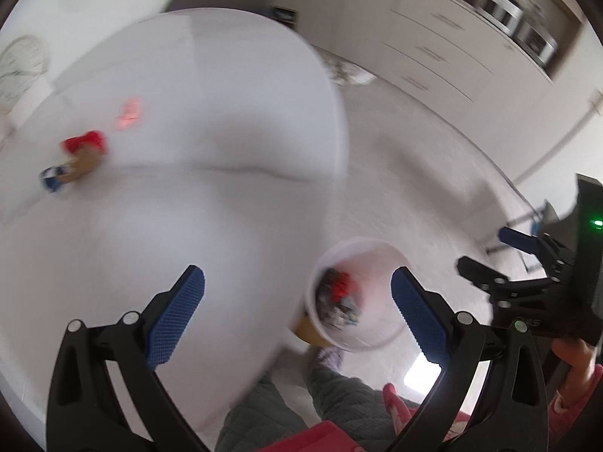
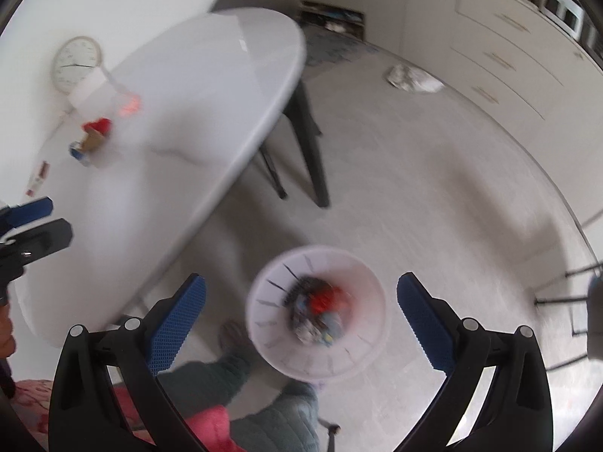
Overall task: Collect trash
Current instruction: 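Move both tools back over the table toward the remaining paper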
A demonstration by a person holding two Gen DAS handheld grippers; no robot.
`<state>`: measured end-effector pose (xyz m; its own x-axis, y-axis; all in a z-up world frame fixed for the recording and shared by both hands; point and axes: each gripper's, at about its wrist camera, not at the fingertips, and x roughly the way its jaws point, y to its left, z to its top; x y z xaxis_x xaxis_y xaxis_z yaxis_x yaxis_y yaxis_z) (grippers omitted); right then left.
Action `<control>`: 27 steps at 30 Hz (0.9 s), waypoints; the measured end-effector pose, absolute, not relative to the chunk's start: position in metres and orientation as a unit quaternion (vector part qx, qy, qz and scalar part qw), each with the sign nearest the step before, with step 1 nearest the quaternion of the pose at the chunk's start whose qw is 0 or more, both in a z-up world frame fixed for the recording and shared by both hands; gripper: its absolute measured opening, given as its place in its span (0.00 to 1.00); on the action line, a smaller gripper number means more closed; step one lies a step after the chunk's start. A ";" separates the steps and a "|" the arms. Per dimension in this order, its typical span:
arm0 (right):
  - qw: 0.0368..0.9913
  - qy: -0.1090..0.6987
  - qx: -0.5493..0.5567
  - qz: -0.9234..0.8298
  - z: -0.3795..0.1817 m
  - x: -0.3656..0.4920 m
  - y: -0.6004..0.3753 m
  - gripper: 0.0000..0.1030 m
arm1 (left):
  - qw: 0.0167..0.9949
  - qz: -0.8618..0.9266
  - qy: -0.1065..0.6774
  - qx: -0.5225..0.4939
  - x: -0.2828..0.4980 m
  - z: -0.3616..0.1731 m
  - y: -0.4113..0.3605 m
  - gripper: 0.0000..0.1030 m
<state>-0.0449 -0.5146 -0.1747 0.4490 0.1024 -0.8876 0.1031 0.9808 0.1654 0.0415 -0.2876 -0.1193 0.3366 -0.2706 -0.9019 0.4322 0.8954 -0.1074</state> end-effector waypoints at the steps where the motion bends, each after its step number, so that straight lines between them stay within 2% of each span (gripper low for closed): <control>1: 0.849 0.519 0.094 0.009 -0.169 -0.035 -0.504 0.98 | 0.819 -0.204 0.533 0.068 0.048 -0.117 -0.274 0.92; 14: 0.863 0.482 0.055 0.141 -0.130 0.080 -0.344 0.98 | 0.855 -0.072 0.514 -0.006 0.118 -0.110 -0.089 0.92; 23: 0.847 0.481 0.036 0.225 -0.115 0.177 -0.209 0.97 | 0.857 -0.044 0.511 -0.051 0.142 -0.118 -0.008 0.92; 25: 0.840 0.489 0.031 0.233 -0.120 0.192 -0.189 0.87 | 0.857 -0.042 0.511 -0.055 0.146 -0.121 0.001 0.92; 27: 0.830 0.504 0.019 0.238 -0.130 0.210 -0.167 0.81 | 0.856 -0.039 0.512 -0.059 0.147 -0.125 0.013 0.92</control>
<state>0.2105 -0.1668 -0.1300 0.3797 0.4146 -0.8270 -0.3753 0.8861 0.2719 0.1472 0.0135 -0.1253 0.4726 -0.1277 -0.8720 0.0059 0.9899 -0.1418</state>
